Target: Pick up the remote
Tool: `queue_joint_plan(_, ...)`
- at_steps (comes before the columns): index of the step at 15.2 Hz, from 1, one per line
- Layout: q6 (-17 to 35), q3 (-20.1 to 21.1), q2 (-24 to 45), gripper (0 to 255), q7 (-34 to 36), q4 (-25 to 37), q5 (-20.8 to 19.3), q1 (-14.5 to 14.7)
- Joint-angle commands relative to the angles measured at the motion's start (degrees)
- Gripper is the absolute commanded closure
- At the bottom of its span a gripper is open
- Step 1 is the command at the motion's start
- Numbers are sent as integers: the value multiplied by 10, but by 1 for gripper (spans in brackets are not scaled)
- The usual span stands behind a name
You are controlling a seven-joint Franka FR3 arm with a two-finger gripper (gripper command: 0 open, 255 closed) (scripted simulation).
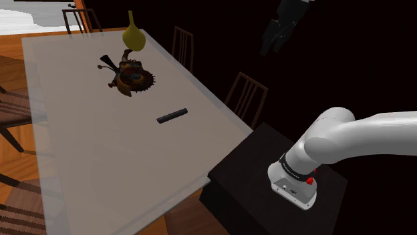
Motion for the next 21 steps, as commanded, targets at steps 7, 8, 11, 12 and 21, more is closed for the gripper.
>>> queue_joint_plan(7,115,-22,71,0,-95,-44,-18,29)
queue_joint_plan(8,134,-25,86,0,-110,-49,-20,34)
queue_joint_plan(11,191,-35,133,0,-156,-58,-26,49)
queue_joint_plan(12,209,-37,150,0,-171,-59,-27,54)
queue_joint_plan(21,362,-54,321,0,-307,-40,-24,95)
